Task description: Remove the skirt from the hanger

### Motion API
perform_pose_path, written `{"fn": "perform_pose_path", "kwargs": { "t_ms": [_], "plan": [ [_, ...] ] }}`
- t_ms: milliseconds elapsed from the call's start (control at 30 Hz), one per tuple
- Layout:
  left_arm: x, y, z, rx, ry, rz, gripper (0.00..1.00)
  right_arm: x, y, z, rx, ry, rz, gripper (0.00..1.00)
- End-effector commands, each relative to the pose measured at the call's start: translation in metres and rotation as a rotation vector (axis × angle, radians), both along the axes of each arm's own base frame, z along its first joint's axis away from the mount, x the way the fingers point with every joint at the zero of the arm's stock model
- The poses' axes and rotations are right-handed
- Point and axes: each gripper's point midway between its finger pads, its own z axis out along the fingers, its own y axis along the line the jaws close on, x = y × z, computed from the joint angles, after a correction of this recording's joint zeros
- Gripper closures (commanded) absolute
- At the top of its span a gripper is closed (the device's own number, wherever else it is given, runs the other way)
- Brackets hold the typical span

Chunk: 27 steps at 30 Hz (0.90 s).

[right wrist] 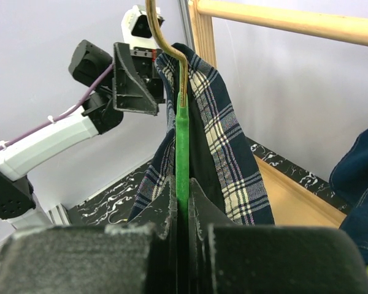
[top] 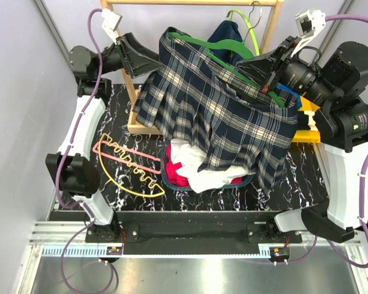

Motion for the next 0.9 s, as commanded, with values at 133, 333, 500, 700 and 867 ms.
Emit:
{"fn": "perform_pose_path", "kwargs": {
  "t_ms": [133,333,500,700,867],
  "plan": [
    [-0.017,-0.047,-0.001,0.004,-0.094,-0.140,0.03,-0.018,-0.001,0.040,0.082,-0.100,0.027,1.00],
    [-0.027,-0.059,0.001,0.002,-0.102,-0.177,0.10,-0.018,-0.002,0.040,0.082,-0.104,0.022,1.00],
    [-0.037,-0.055,-0.004,0.049,-0.135,-0.233,0.79,-0.015,-0.010,0.040,0.076,-0.118,-0.032,1.00],
    [-0.022,-0.017,0.001,0.056,-0.111,-0.132,1.00,-0.019,-0.024,0.037,0.058,-0.137,-0.106,1.00],
    [-0.001,0.026,0.016,0.061,-0.117,0.000,1.00,-0.023,-0.036,0.022,0.016,-0.113,-0.166,1.00]
  ]
}}
